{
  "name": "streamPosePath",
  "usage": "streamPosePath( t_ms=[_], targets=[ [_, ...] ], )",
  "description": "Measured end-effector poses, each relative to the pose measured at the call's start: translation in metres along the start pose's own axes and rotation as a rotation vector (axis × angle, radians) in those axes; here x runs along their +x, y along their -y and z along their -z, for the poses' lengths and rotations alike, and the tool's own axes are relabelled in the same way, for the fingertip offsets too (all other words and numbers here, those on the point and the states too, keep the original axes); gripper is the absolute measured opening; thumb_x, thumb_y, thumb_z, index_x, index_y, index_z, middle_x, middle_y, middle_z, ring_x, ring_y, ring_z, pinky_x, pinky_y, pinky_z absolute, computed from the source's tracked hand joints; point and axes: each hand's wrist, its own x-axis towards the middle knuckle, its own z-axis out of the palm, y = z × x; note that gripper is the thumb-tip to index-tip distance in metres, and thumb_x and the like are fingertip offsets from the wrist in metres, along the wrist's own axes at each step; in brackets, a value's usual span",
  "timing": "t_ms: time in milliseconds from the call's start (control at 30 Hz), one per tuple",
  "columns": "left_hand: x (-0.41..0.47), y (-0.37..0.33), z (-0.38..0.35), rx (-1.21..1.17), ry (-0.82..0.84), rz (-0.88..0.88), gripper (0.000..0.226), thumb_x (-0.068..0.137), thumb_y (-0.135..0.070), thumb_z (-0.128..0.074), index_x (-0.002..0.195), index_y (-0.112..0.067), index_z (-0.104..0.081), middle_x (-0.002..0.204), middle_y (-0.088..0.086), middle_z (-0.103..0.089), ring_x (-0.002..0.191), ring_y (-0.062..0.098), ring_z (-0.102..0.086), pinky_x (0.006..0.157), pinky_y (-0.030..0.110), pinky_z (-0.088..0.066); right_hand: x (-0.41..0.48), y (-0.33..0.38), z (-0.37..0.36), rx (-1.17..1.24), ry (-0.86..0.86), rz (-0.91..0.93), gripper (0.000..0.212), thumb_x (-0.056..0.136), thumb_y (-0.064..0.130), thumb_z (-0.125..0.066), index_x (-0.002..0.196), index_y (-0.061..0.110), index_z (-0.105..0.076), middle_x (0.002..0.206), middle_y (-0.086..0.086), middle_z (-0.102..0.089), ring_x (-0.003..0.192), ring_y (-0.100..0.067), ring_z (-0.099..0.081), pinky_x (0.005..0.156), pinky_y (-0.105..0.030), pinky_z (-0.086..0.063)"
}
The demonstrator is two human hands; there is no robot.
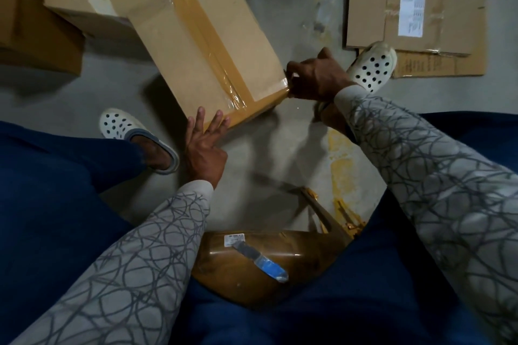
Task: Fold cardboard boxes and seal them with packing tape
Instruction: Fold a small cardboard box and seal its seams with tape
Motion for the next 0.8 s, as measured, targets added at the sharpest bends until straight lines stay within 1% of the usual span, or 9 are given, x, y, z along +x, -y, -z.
streamPosePath(
  t_ms=[167,233,333,400,467,567,667,733,800],
  targets=[
    [0.004,-0.001,0.010,-0.204,-0.029,0.075,0.054,0.073,0.003,-0.057,0.124,-0.009,-0.072,0.140,0.006,-0.061,0.147,0.028,-0.038,0.123,0.044,-0.025,-0.015,0.020,-0.009,0.057,-0.084,-0.191,0.050,0.084,0.043,-0.074,0.124,0.016,-0.058,0.119,-0.013,-0.064,0.111,-0.035,-0.057,0.092,-0.045,-0.035],
    [-0.002,-0.006,0.010,-0.380,-0.185,0.245,0.038,0.078,0.003,-0.059,0.110,-0.007,-0.077,0.133,0.011,-0.066,0.139,0.028,-0.049,0.118,0.041,-0.037,-0.025,0.031,-0.006,0.111,-0.170,-0.348,0.059,0.079,0.044,-0.076,0.127,0.016,-0.056,0.128,-0.012,-0.057,0.118,-0.034,-0.050,0.095,-0.047,-0.036],
    [-0.004,-0.013,0.016,-0.508,-0.377,0.682,0.031,0.088,-0.013,-0.065,0.117,-0.010,-0.074,0.124,0.013,-0.069,0.123,0.031,-0.061,0.103,0.034,-0.048,-0.042,0.064,-0.006,0.250,-0.403,-0.659,0.052,0.079,0.038,-0.073,0.121,0.012,-0.056,0.124,-0.014,-0.054,0.116,-0.036,-0.049,0.094,-0.047,-0.042],
    [0.001,-0.012,0.025,-0.760,-0.241,1.140,0.052,0.093,-0.042,-0.067,0.134,-0.010,-0.061,0.132,0.012,-0.063,0.123,0.035,-0.060,0.099,0.036,-0.048,-0.046,0.088,-0.016,0.484,-0.399,-0.821,0.038,0.085,0.031,-0.067,0.115,0.008,-0.060,0.121,-0.018,-0.059,0.112,-0.037,-0.054,0.093,-0.044,-0.046],
    [0.006,-0.018,0.038,-1.301,0.061,1.372,0.071,0.098,-0.057,-0.055,0.151,-0.013,-0.039,0.148,0.016,-0.046,0.135,0.040,-0.049,0.110,0.046,-0.043,-0.045,0.116,-0.018,0.945,-0.305,-0.932,0.029,0.087,0.039,-0.062,0.097,0.012,-0.067,0.105,-0.016,-0.068,0.098,-0.035,-0.066,0.086,-0.042,-0.054],
    [0.016,-0.031,0.049,-1.684,0.000,1.345,0.059,0.105,-0.038,-0.050,0.152,-0.005,-0.035,0.154,0.026,-0.040,0.139,0.042,-0.045,0.113,0.046,-0.042,-0.040,0.156,-0.017,1.556,-0.153,-0.974,0.023,0.093,0.033,-0.064,0.090,0.011,-0.066,0.074,-0.008,-0.064,0.061,-0.023,-0.065,0.058,-0.032,-0.054],
    [0.022,-0.030,0.049,-1.652,-0.057,1.318,0.050,0.106,-0.016,-0.050,0.147,0.009,-0.035,0.151,0.026,-0.044,0.139,0.038,-0.046,0.102,0.032,-0.052,-0.031,0.176,-0.008,1.510,0.013,-0.768,0.030,0.098,0.033,-0.063,0.111,0.006,-0.064,0.081,-0.007,-0.065,0.067,-0.023,-0.066,0.055,-0.028,-0.052],
    [0.025,-0.019,0.039,-1.723,-0.016,1.319,0.053,0.101,0.004,-0.048,0.150,0.014,-0.028,0.153,0.030,-0.040,0.139,0.039,-0.046,0.084,0.026,-0.057,-0.022,0.173,-0.010,1.463,0.026,-0.731,0.021,0.094,0.029,-0.069,0.096,0.009,-0.066,0.084,-0.010,-0.067,0.071,-0.026,-0.067,0.058,-0.031,-0.055],
    [0.025,-0.023,0.042,-1.785,-0.076,1.321,0.100,0.066,-0.001,-0.076,0.152,0.011,-0.026,0.155,0.030,-0.037,0.132,0.044,-0.051,0.085,0.033,-0.055,-0.016,0.159,-0.017,1.330,-0.026,-0.779,0.017,0.082,0.024,-0.079,0.081,0.014,-0.067,0.083,-0.008,-0.071,0.074,-0.027,-0.068,0.065,-0.035,-0.059]
  ],
)
